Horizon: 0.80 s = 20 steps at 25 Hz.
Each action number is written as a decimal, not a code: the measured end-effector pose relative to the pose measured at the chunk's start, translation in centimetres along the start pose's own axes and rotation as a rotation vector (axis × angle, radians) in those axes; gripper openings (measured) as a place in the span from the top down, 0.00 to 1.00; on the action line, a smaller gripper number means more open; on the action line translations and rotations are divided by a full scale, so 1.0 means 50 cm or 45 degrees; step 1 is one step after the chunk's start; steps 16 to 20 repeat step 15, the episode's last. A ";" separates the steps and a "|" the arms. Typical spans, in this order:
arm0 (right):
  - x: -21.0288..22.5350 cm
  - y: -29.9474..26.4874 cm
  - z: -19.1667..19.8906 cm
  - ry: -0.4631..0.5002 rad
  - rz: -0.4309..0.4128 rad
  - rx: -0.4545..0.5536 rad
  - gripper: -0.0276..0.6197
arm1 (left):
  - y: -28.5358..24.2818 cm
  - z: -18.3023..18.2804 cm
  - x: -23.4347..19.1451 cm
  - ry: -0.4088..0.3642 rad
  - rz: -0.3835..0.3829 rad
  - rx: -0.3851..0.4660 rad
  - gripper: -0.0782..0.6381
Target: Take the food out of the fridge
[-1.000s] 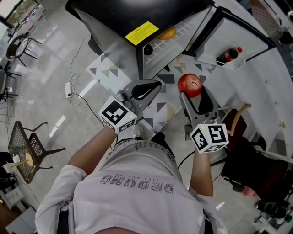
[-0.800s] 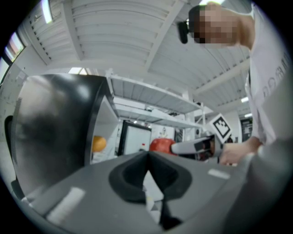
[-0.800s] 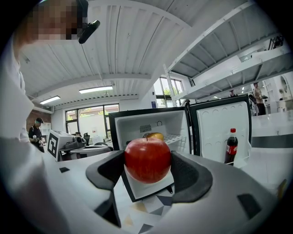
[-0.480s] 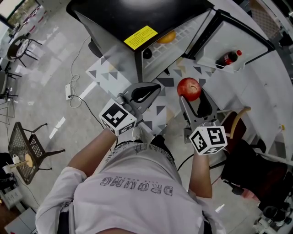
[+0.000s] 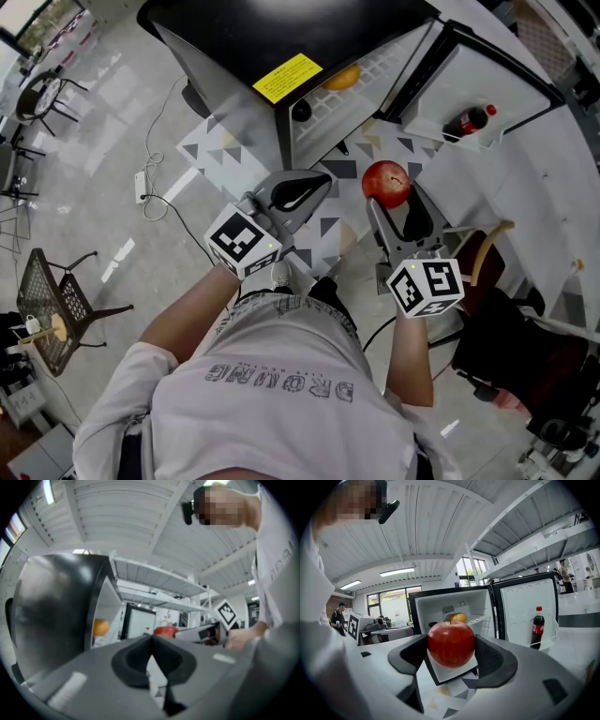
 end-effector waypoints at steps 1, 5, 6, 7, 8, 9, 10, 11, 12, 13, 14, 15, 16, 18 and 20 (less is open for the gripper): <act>0.002 -0.001 0.003 -0.003 0.000 -0.005 0.50 | 0.000 0.000 0.000 0.000 -0.001 0.000 0.88; 0.007 -0.002 0.011 -0.018 -0.003 -0.014 0.50 | 0.000 0.005 -0.001 0.002 -0.006 -0.008 0.88; 0.008 -0.002 0.012 -0.019 -0.004 -0.015 0.50 | 0.000 0.006 -0.001 0.002 -0.007 -0.010 0.88; 0.009 -0.002 0.012 -0.019 -0.004 -0.016 0.50 | -0.001 0.007 -0.001 0.003 -0.008 -0.012 0.88; 0.010 -0.003 0.013 -0.020 -0.004 -0.016 0.50 | -0.001 0.007 -0.001 0.003 -0.008 -0.013 0.88; 0.011 -0.003 0.013 -0.020 -0.004 -0.017 0.50 | -0.002 0.007 -0.001 0.004 -0.008 -0.013 0.88; 0.011 -0.003 0.012 -0.021 -0.005 -0.018 0.50 | -0.003 0.006 -0.001 0.005 -0.008 -0.013 0.88; 0.011 -0.004 0.012 -0.022 -0.006 -0.018 0.50 | -0.004 0.006 -0.001 0.006 -0.008 -0.013 0.88; 0.011 -0.004 0.012 -0.023 -0.007 -0.019 0.50 | -0.005 0.006 -0.001 0.007 -0.008 -0.013 0.88; 0.011 -0.004 0.012 -0.023 -0.008 -0.019 0.50 | -0.006 0.005 0.000 0.007 -0.007 -0.012 0.88; 0.011 -0.004 0.012 -0.023 -0.009 -0.020 0.50 | -0.007 0.005 0.000 0.007 -0.007 -0.012 0.88; 0.011 -0.004 0.012 -0.023 -0.010 -0.020 0.50 | -0.008 0.005 0.001 0.006 -0.006 -0.012 0.88; 0.011 -0.004 0.012 -0.023 -0.010 -0.020 0.50 | -0.008 0.005 0.001 0.006 -0.006 -0.012 0.88; 0.011 -0.004 0.012 -0.023 -0.010 -0.020 0.50 | -0.008 0.005 0.001 0.006 -0.006 -0.012 0.88; 0.011 -0.004 0.012 -0.023 -0.010 -0.020 0.50 | -0.008 0.005 0.001 0.006 -0.006 -0.012 0.88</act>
Point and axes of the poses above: the fingertips, and each gripper's own axes: y backward along the fingers, x to its right, z out of its underside, the point moved 2 cm from there along y, backward along the fingers, and after that the axes turned 6 degrees about z, right-handed, at the moved point
